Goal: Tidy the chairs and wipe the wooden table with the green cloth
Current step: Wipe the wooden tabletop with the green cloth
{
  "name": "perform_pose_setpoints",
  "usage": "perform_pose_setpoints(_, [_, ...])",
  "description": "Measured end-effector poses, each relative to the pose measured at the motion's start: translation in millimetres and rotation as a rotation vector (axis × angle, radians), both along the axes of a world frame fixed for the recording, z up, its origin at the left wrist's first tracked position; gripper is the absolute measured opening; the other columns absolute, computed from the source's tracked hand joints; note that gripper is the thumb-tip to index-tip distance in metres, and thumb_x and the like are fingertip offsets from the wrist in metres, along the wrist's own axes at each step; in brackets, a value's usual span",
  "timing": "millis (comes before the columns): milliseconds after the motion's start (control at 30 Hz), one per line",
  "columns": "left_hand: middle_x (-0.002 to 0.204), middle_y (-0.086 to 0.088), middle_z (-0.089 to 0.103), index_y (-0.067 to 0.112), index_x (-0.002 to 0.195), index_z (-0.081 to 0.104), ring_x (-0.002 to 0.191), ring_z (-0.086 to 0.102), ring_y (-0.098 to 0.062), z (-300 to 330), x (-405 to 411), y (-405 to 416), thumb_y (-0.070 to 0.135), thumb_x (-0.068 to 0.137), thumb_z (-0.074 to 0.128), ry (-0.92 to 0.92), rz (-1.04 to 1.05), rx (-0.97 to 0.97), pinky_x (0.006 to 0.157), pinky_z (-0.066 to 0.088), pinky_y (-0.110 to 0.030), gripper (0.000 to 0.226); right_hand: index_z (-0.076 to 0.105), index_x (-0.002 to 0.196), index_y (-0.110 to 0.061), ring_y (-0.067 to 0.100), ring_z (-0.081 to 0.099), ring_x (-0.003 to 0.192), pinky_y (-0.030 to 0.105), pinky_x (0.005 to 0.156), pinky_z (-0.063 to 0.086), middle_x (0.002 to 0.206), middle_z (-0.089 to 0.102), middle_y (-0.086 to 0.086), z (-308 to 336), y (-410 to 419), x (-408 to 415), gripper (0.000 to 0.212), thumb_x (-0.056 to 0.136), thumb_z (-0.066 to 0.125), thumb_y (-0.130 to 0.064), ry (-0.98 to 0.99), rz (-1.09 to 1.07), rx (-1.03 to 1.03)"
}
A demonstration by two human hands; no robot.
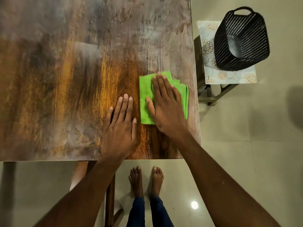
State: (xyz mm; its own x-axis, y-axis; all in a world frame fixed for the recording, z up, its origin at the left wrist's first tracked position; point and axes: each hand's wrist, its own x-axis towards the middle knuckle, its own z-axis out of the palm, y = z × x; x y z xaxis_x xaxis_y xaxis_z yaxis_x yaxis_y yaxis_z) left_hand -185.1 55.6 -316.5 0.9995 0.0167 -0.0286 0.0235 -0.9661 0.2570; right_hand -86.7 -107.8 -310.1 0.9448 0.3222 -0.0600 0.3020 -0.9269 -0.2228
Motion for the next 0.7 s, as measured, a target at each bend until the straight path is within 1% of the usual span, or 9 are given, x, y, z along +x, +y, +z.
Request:
perform_pose_setpoints(100, [0.179,-0.002,0.001,0.015,0.171,0.005,0.165,-0.002,-0.014,0,1,0,0.036,0.112,0.022,0.002,0.002,-0.014,0.132,0.016,-0.049,0.065,0.007,0.171,-0.016,0.015,-0.004,0.165,0.043,0.134,0.008,0.179,0.000,0.003,3,-26,-48,0.071,0.112,0.030,-0.048,0.035,0.009,0.004])
perform_pose_setpoints(200, [0.179,-0.002,0.001,0.015,0.171,0.004,0.165,-0.003,-0.014,-1,2,1,0.037,0.112,0.022,0.015,0.001,-0.017,0.132,0.015,-0.049,0.065,0.007,0.171,-0.020,0.015,-0.002,0.165,0.045,0.133,0.012,0.179,0.000,-0.001,7,-61,-91,0.071,0.111,0.032,-0.049,0.086,0.047,-0.003])
perform_pose_setpoints(300, [0.179,-0.003,0.002,0.015,0.171,0.004,0.165,-0.002,-0.015,-2,2,1,0.036,0.112,0.023,0.018,-0.003,-0.011,0.132,0.016,-0.049,0.066,0.006,0.171,-0.022,0.014,0.000,0.165,0.044,0.132,0.011,0.179,-0.001,-0.004,9,-82,-101,0.072,0.110,0.030,-0.051,0.121,0.091,0.007])
perform_pose_setpoints(400, [0.179,-0.003,0.002,0.014,0.171,0.005,0.165,0.000,-0.016,-2,2,2,0.036,0.111,0.023,0.019,-0.002,-0.003,0.132,0.016,-0.049,0.066,0.009,0.171,-0.021,0.014,0.000,0.165,0.041,0.132,0.009,0.179,0.001,-0.003,6,-78,-77,0.073,0.109,0.034,-0.051,0.088,0.115,-0.014])
perform_pose_setpoints(500, [0.179,-0.003,0.002,0.014,0.171,0.004,0.165,0.000,-0.016,-2,1,2,0.036,0.112,0.023,0.017,-0.006,-0.007,0.132,0.016,-0.049,0.066,0.011,0.171,-0.019,0.014,0.000,0.165,0.040,0.132,0.010,0.179,0.003,-0.001,2,-69,-28,0.073,0.110,0.037,-0.049,0.023,0.170,-0.040])
perform_pose_setpoints(600, [0.179,-0.004,0.003,0.014,0.171,0.005,0.165,0.000,-0.016,-2,1,2,0.035,0.111,0.025,0.016,-0.004,-0.015,0.132,0.016,-0.049,0.066,0.013,0.171,-0.019,0.014,0.003,0.165,0.041,0.132,0.012,0.179,0.008,0.000,3,-57,23,0.071,0.110,0.035,-0.049,-0.008,0.195,-0.056])
perform_pose_setpoints(700, [0.179,-0.004,0.004,0.013,0.170,0.005,0.165,0.001,-0.017,-2,1,3,0.035,0.111,0.027,0.023,-0.001,-0.028,0.132,0.016,-0.050,0.067,0.013,0.170,-0.018,0.014,0.004,0.165,0.040,0.132,0.011,0.179,0.009,0.001,3,-47,39,0.069,0.111,0.033,-0.048,-0.018,0.187,-0.066])
